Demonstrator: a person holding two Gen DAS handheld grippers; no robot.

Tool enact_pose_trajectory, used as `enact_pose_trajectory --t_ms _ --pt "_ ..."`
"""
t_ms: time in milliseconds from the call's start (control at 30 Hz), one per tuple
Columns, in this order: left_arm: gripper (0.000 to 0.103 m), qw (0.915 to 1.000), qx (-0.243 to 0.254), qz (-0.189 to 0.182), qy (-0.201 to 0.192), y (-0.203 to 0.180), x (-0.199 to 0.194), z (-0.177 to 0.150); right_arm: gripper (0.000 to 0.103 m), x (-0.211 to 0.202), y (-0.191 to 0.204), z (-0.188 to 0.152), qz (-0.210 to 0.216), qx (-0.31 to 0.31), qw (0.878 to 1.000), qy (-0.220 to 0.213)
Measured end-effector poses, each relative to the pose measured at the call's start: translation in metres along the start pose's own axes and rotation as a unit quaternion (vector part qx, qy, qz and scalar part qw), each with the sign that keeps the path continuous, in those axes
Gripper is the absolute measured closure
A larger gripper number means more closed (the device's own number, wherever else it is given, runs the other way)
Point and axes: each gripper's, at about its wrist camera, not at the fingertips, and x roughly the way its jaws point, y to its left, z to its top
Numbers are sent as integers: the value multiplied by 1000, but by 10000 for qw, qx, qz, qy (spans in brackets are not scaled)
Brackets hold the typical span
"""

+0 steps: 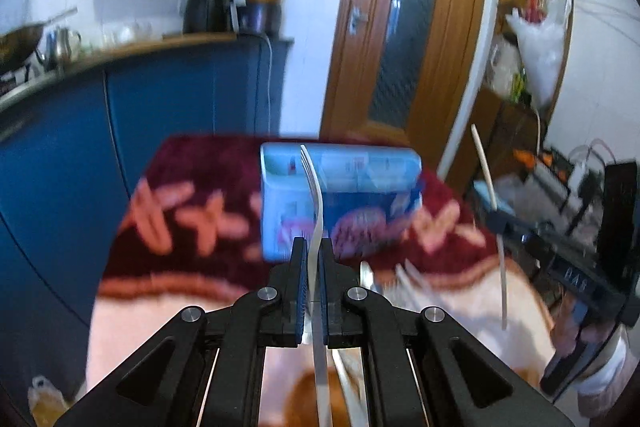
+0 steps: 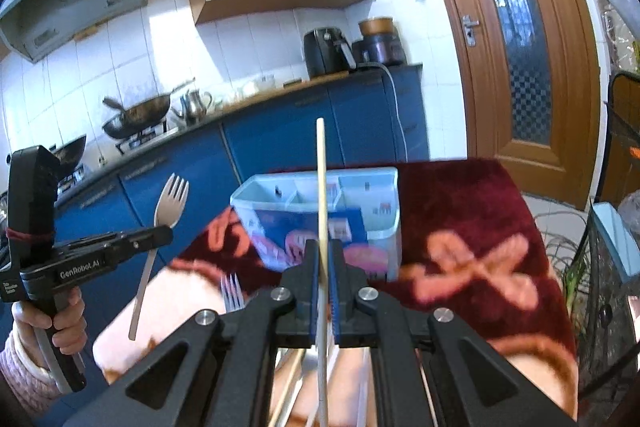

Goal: Organize utensils
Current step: 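Lift the fork with the left tool while the right lifts the chopstick toward the holder, then open the right tool to drop the chopstick into the holder while the left holds the fork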

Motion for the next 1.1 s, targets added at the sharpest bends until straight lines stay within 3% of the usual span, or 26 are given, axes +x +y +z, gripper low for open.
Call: enact_pose_trajectory --t_ms 167,333,467,600,933,1100 --pt "98 9995 3 -27 -323 0 16 40 97 17 -4 24 -18 -31 9998 -214" --pt "98 9962 251 286 -783 -4 31 71 97 37 -5 47 -95 -168 9991 -381" --pt "98 9888 356 611 -1312 -6 46 91 97 54 -7 66 -214 -296 9969 -693" --pt "98 9862 135 637 -1525 -2 69 103 97 71 -10 76 -264 -359 9947 -921" --pt "98 9718 -37 1276 -1981 5 120 88 97 117 -26 67 -416 -495 9902 -1240" --pt "98 9747 -31 1262 -1846 7 129 70 97 128 -29 55 -462 -701 9896 -1171"
